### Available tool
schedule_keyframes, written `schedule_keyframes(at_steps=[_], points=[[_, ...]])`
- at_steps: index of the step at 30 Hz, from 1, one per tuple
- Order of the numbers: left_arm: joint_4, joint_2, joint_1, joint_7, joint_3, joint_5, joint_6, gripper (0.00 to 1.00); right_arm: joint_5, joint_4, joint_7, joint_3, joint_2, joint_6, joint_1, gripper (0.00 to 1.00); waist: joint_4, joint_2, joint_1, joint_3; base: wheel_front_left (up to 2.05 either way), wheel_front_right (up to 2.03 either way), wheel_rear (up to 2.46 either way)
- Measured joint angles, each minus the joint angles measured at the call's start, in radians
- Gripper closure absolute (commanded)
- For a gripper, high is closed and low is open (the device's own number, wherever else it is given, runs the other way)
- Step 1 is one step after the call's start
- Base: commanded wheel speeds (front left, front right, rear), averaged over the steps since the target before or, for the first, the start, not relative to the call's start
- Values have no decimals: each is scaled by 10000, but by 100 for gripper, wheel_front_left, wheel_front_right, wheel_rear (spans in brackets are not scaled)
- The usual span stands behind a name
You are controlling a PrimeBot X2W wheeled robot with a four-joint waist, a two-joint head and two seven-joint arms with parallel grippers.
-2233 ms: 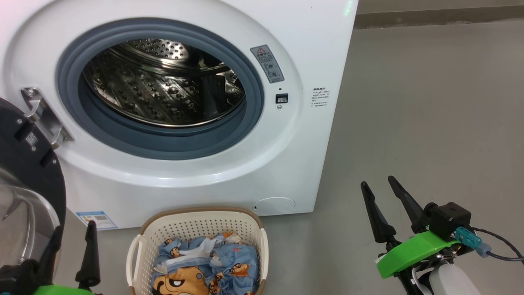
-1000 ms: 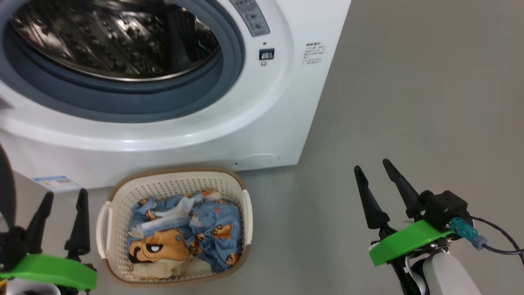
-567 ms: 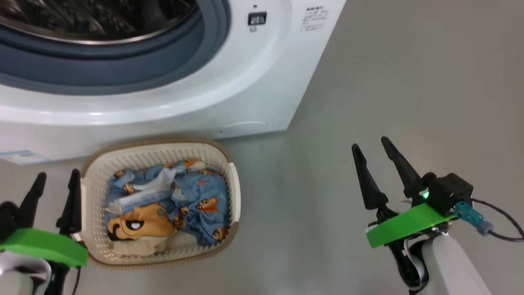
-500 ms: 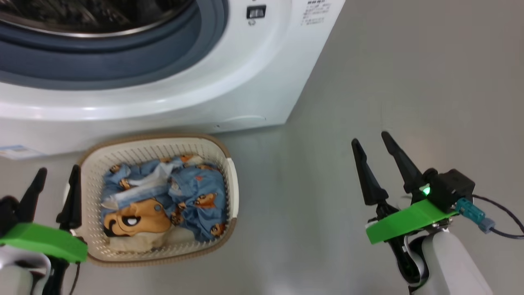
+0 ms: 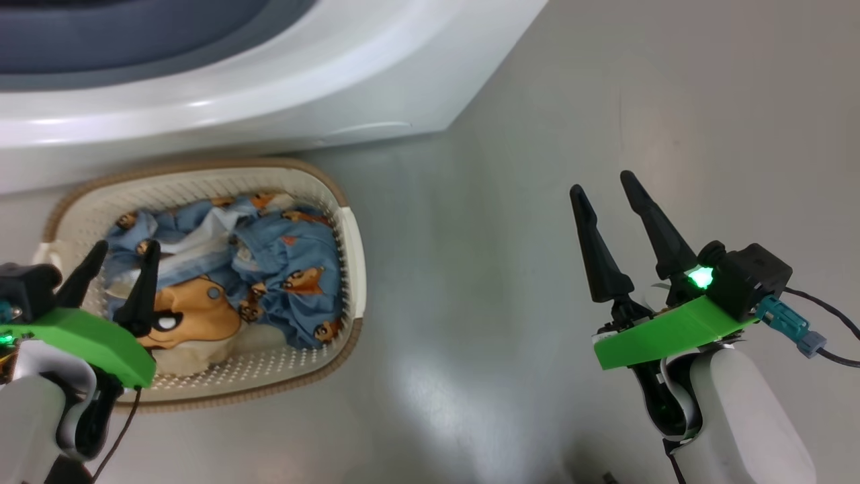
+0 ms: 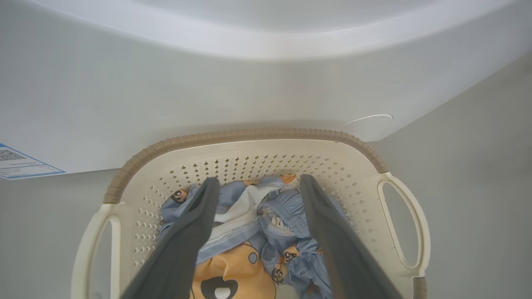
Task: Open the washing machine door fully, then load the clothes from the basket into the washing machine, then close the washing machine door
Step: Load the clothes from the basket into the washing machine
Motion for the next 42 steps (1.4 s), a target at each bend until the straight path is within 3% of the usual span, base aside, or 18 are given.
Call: schedule_keyframes(at_steps=[10,21,32,42], points=[[1860,268,-1406,322,-1712,-644,0,0,326,-316,0,280,4,0,-288,0,-389,0,0,1047,0,0,0],[3728,610,-2914,667,-2895,-1164,0,0,744,-775,-69,658,17,0,-500,0,-981,0,0,2148,0,0,0],[4840,1112,-3810,920,-3827,-1467,0,0,1149,-1124,-71,1051,40,0,-645,0,-1645,0,0,3031,0,0,0],[5116,1195,-3986,1776,-4790,-2027,0,0,1170,-1271,-71,1062,54,0,-636,0,-2002,0,0,3348,0,0,0]])
